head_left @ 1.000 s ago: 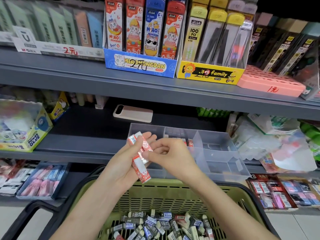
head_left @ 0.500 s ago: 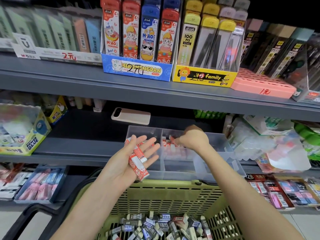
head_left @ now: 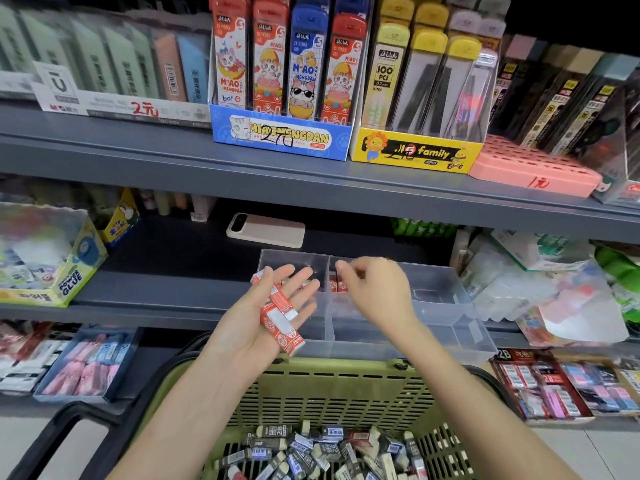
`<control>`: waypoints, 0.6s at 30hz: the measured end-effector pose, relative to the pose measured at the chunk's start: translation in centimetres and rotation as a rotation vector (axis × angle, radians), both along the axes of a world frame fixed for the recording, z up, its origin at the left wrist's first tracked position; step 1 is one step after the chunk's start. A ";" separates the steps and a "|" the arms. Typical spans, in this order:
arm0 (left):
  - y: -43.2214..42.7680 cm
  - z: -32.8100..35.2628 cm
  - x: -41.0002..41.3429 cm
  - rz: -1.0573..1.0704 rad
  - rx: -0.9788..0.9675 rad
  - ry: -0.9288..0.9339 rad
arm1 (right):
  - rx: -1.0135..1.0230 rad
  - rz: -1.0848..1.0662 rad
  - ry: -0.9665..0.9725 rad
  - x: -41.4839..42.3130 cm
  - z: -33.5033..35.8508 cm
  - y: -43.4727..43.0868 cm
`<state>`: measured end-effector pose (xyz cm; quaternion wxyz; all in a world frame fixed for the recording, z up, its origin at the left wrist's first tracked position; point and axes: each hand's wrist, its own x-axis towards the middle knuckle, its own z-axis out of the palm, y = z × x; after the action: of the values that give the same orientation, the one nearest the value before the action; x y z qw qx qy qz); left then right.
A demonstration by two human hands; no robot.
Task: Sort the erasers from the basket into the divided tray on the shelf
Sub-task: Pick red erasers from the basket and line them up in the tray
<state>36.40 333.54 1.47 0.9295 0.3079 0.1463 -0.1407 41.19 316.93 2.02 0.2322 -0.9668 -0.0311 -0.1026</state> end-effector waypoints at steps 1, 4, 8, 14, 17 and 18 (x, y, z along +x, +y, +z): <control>0.0 0.0 0.0 0.012 0.004 -0.005 | 0.161 0.093 -0.041 -1.8 0.6 0.8; -0.2 0.1 0.1 0.042 0.016 -0.011 | 0.287 0.310 0.120 -6.5 1.9 3.4; -0.7 0.2 -0.2 0.044 0.051 -0.018 | 0.191 0.308 0.136 -7.7 1.9 4.1; 0.4 0.5 -0.1 0.087 0.038 0.002 | 0.510 0.127 0.176 -6.4 2.7 -0.1; 1.1 0.6 -0.2 0.071 0.102 0.003 | 0.250 -0.146 0.077 -3.2 2.4 -3.0; 1.2 0.7 -0.4 0.052 0.132 0.008 | 0.170 -0.194 0.090 -2.0 2.1 -3.4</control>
<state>36.00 334.73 2.17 0.9100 0.3640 0.1668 -0.1079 39.17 313.49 4.16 0.3034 -0.9457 0.0815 -0.0834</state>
